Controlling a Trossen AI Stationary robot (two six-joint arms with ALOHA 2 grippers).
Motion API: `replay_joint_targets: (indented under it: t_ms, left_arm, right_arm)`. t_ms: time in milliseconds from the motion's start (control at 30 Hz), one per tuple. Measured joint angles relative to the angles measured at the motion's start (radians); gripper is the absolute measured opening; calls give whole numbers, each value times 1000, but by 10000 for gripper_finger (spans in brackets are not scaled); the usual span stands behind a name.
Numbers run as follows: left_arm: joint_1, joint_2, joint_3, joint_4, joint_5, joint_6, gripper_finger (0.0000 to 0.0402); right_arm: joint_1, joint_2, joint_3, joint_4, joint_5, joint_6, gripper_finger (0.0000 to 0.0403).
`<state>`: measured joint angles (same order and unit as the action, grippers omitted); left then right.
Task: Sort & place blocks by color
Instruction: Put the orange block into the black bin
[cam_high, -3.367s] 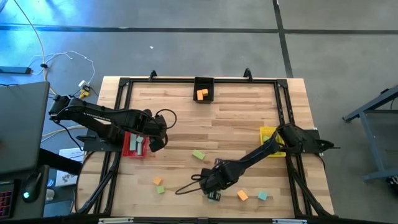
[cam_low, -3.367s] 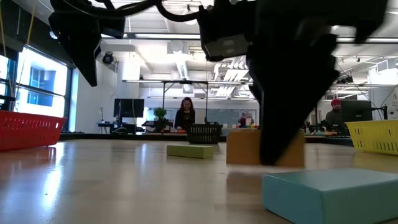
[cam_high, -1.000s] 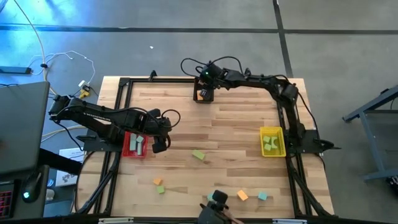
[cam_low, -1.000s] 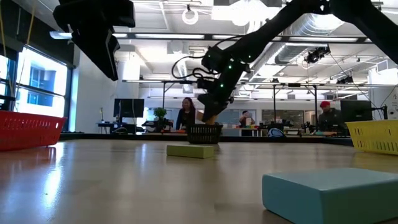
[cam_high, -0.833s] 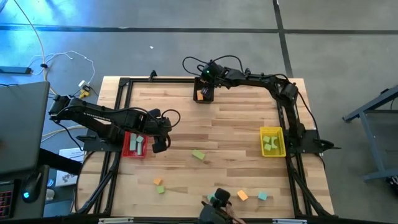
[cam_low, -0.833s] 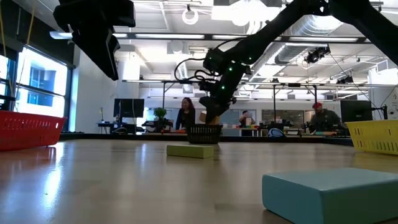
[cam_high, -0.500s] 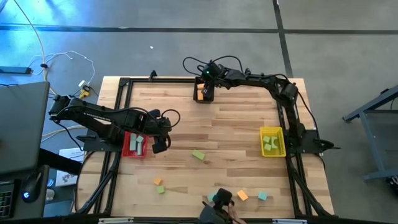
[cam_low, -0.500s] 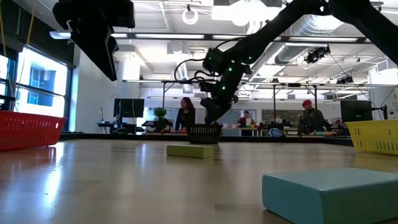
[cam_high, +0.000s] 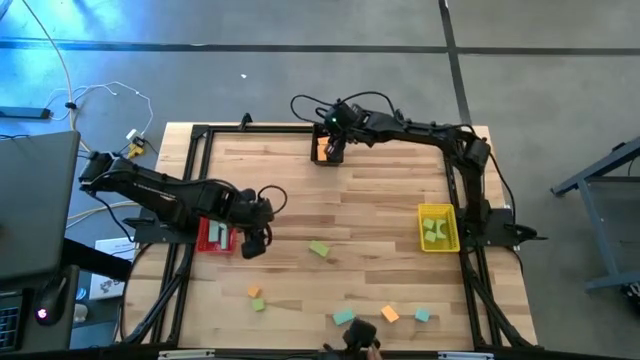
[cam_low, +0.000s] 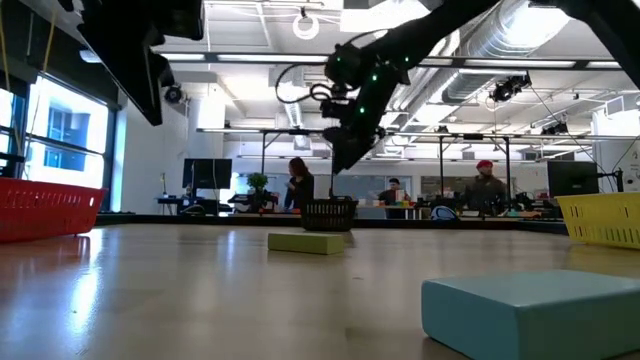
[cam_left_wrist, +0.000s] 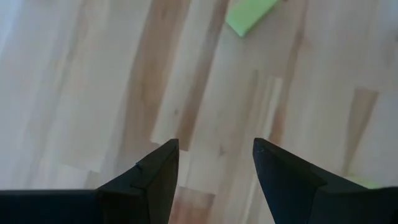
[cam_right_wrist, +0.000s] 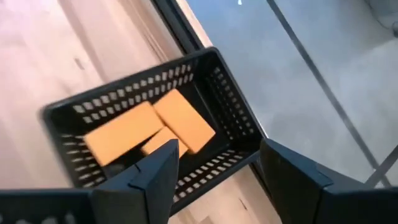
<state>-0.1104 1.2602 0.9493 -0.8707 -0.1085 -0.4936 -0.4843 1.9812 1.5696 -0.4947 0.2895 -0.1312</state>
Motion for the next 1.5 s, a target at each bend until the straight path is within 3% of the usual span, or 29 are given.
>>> replay_joint_targets:
  t_ms: [200, 633, 900, 1500]
  left_arm:
    - [-97, 0, -4, 2, 0, -81, 191]
    - [-300, 0, -95, 86, -2, -81, 191]
    - [-395, 8, -131, 137, 16, -44, 191]
    - [-456, 9, -191, 273, -17, -27, 191]
  right_arm:
    - [52, -41, 0, -37, 29, 29, 212]
    - [148, -48, 0, -130, 37, 92, 213]
    - [198, -48, 0, -200, 131, 111, 213]
    - [232, -51, 0, -299, 196, 162, 213]
